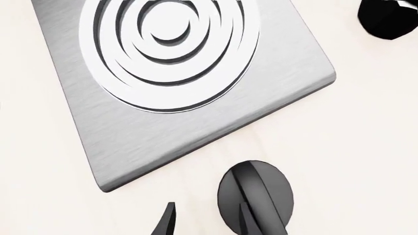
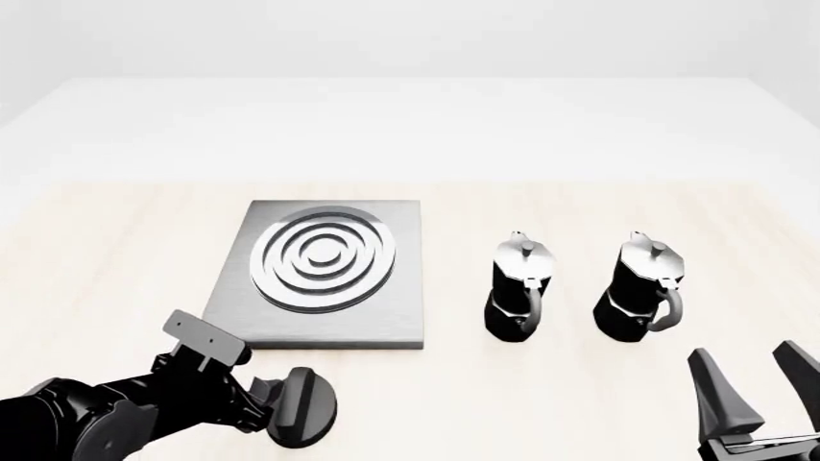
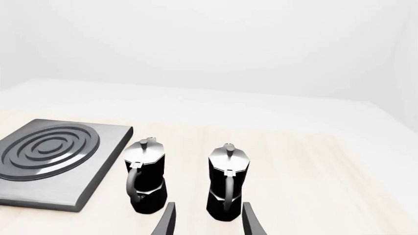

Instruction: Turn off the stove.

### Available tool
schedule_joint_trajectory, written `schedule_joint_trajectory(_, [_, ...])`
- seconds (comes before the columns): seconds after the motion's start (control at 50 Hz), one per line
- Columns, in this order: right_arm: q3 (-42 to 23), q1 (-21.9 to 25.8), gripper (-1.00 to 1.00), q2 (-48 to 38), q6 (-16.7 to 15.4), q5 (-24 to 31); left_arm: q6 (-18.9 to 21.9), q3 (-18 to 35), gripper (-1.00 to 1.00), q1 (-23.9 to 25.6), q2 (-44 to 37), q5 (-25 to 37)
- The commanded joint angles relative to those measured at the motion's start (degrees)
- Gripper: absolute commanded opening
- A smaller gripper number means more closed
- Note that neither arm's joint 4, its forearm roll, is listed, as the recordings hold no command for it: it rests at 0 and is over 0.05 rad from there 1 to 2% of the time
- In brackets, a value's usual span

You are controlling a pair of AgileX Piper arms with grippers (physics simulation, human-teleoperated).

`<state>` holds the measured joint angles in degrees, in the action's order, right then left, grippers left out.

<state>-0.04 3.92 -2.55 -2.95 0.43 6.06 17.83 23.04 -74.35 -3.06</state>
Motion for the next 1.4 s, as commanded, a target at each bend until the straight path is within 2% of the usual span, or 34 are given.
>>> schedule_joint_trajectory(0.02, [0.0,0.0,1.0,-0.1,-0.1,0.0,1.7,1.5,1.0,-1.2,-0.7,2.7])
schedule_joint_trajectory(0.22, [0.0,0.1,1.0,0.3,0.0,0.4,6.2,5.0,1.0,-4.9,3.7,8.3])
schedule_joint_trajectory(0.58, [0.0,0.4,1.0,0.1,-0.1,0.1,10.0,9.0,1.0,-10.3,16.2,20.8])
schedule_joint_trajectory(0.72, [0.0,0.5,1.0,-0.3,-0.2,-0.4,10.7,8.9,1.0,-12.1,21.0,24.9])
schedule_joint_trajectory(0.88, [0.0,0.8,1.0,-0.7,-0.6,-0.6,11.7,11.5,1.0,-15.0,27.7,31.9])
schedule_joint_trajectory(1.08, [0.0,1.2,1.0,-0.1,-0.8,-0.1,11.9,12.9,1.0,-16.6,30.9,35.0])
schedule_joint_trajectory(1.4, [0.0,1.1,1.0,-0.2,-0.4,-0.2,12.8,19.6,1.0,-23.2,35.7,40.4])
